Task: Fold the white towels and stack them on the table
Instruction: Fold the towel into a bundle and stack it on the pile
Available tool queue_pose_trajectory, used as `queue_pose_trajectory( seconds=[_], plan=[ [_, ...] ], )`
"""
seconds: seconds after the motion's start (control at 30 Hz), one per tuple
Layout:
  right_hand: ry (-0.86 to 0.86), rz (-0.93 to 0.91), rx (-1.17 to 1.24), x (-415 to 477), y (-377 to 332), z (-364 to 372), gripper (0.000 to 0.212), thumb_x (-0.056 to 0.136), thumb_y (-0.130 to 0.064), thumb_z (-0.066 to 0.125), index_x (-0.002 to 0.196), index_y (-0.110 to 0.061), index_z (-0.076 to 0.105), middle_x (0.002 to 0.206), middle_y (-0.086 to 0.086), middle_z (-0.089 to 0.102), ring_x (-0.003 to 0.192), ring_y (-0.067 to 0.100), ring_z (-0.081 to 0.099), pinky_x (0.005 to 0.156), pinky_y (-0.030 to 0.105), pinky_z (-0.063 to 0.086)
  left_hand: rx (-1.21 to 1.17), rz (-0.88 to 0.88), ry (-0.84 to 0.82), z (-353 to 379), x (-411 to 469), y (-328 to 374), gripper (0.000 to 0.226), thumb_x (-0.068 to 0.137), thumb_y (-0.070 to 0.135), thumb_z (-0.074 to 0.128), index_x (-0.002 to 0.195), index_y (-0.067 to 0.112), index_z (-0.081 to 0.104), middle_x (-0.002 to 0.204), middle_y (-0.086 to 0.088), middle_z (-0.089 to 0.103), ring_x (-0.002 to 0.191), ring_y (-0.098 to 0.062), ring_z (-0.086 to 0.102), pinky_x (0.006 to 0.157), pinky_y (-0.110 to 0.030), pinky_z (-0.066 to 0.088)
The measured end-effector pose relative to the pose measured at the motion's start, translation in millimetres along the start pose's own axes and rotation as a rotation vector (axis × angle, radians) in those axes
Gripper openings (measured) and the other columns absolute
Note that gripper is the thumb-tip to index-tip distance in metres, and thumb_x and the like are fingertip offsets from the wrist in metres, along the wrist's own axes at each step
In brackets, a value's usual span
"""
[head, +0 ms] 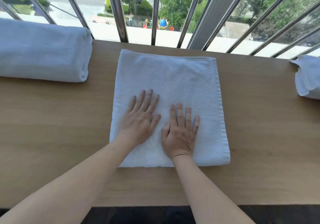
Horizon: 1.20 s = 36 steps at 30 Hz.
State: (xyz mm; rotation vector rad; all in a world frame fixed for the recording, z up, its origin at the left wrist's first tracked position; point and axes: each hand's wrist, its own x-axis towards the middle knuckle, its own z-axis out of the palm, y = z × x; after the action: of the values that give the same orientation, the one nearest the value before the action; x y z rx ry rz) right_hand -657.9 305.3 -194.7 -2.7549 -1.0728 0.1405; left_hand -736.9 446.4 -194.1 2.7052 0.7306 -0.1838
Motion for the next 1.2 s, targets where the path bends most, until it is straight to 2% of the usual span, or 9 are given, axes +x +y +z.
queue_pose_trajectory(
  seconds=[0.13, 0.37, 0.53, 0.67, 0.8, 0.9, 1.03, 1.13, 1.2],
  plan=[
    [-0.129, -0.009, -0.018, -4, 1, -6, 0.063, 0.100, -0.039, 0.018, 0.160, -0.024, 0.012, 0.168, 0.000, 0.009, 0.155, 0.027, 0.001, 0.122, 0.057, 0.001, 0.031, -0.001, -0.032, 16, -81, 7, 0.065, 0.102, 0.052, 0.012, 0.160, 0.024, 0.000, 0.168, 0.001, -0.010, 0.154, -0.019, -0.014, 0.125, -0.043, -0.005],
    [-0.199, -0.010, -0.097, -54, 53, -19, 0.067, 0.099, -0.055, 0.015, 0.157, -0.037, -0.012, 0.168, -0.002, -0.012, 0.153, 0.022, -0.017, 0.122, 0.054, -0.007, 0.141, 0.180, 0.028, 11, -139, -17, 0.062, 0.103, 0.049, 0.028, 0.154, 0.016, 0.035, 0.161, -0.008, 0.030, 0.148, -0.030, 0.029, 0.120, -0.043, 0.018],
    [-0.200, -0.090, -0.097, -96, 82, -21, 0.077, 0.095, -0.069, 0.023, 0.159, -0.035, -0.004, 0.168, -0.002, -0.013, 0.153, 0.032, -0.017, 0.121, 0.055, -0.005, 0.125, 0.158, 0.045, 13, -150, -16, 0.069, 0.096, 0.056, 0.035, 0.153, 0.018, 0.039, 0.161, -0.007, 0.031, 0.149, -0.031, 0.029, 0.120, -0.046, 0.023],
    [-0.226, -0.131, -0.171, -101, 87, -21, 0.094, 0.088, -0.073, 0.036, 0.159, -0.032, -0.009, 0.167, 0.002, -0.017, 0.151, 0.037, -0.018, 0.122, 0.053, -0.007, 0.137, 0.158, 0.185, 19, -151, -10, 0.060, 0.093, 0.035, 0.059, 0.148, 0.013, 0.048, 0.155, -0.011, 0.042, 0.142, -0.035, 0.042, 0.116, -0.049, 0.035],
    [-0.283, -0.112, -0.244, -99, 83, -22, 0.092, 0.093, -0.055, 0.043, 0.156, -0.033, -0.020, 0.166, 0.005, -0.020, 0.151, 0.040, -0.015, 0.122, 0.051, -0.011, 0.168, 0.100, 0.271, 23, -157, 3, 0.075, 0.065, -0.006, 0.087, 0.135, 0.005, 0.061, 0.145, -0.013, 0.055, 0.132, -0.038, 0.053, 0.104, -0.055, 0.047],
    [-0.287, -0.132, -0.302, -100, 80, -31, 0.082, 0.099, -0.024, 0.049, 0.159, -0.029, -0.005, 0.168, 0.009, -0.002, 0.151, 0.044, 0.006, 0.123, 0.053, 0.003, 0.154, 0.080, 0.355, 26, -162, 11, 0.070, 0.062, -0.021, 0.078, 0.126, 0.002, 0.067, 0.137, -0.014, 0.062, 0.126, -0.039, 0.058, 0.102, -0.056, 0.049],
    [-0.134, -0.162, -0.228, -94, 81, -50, 0.063, 0.078, 0.005, 0.065, 0.137, -0.015, 0.057, 0.141, 0.015, 0.056, 0.125, 0.045, 0.053, 0.104, 0.054, 0.044, 0.124, 0.073, 0.452, 28, -166, 17, 0.052, 0.071, -0.018, 0.066, 0.117, 0.006, 0.070, 0.121, -0.010, 0.071, 0.111, -0.035, 0.069, 0.092, -0.048, 0.056],
    [-0.133, -0.139, -0.151, -82, 82, -69, 0.047, 0.074, -0.001, 0.061, 0.118, -0.016, 0.063, 0.107, 0.005, 0.067, 0.093, 0.030, 0.060, 0.081, 0.038, 0.043, 0.092, 0.083, 0.488, 9, -161, 22, 0.028, 0.086, 0.012, 0.055, 0.107, 0.008, 0.073, 0.095, -0.005, 0.076, 0.078, -0.031, 0.074, 0.071, -0.040, 0.058],
    [-0.097, -0.128, -0.094, -76, 82, -83, 0.037, 0.074, -0.006, 0.064, 0.110, -0.015, 0.065, 0.091, 0.002, 0.066, 0.077, 0.028, 0.059, 0.069, 0.034, 0.034, 0.106, 0.106, 0.482, -6, -160, 22, 0.040, 0.092, 0.037, 0.048, 0.104, 0.008, 0.074, 0.089, -0.004, 0.076, 0.074, -0.028, 0.073, 0.068, -0.038, 0.058]
  ],
)
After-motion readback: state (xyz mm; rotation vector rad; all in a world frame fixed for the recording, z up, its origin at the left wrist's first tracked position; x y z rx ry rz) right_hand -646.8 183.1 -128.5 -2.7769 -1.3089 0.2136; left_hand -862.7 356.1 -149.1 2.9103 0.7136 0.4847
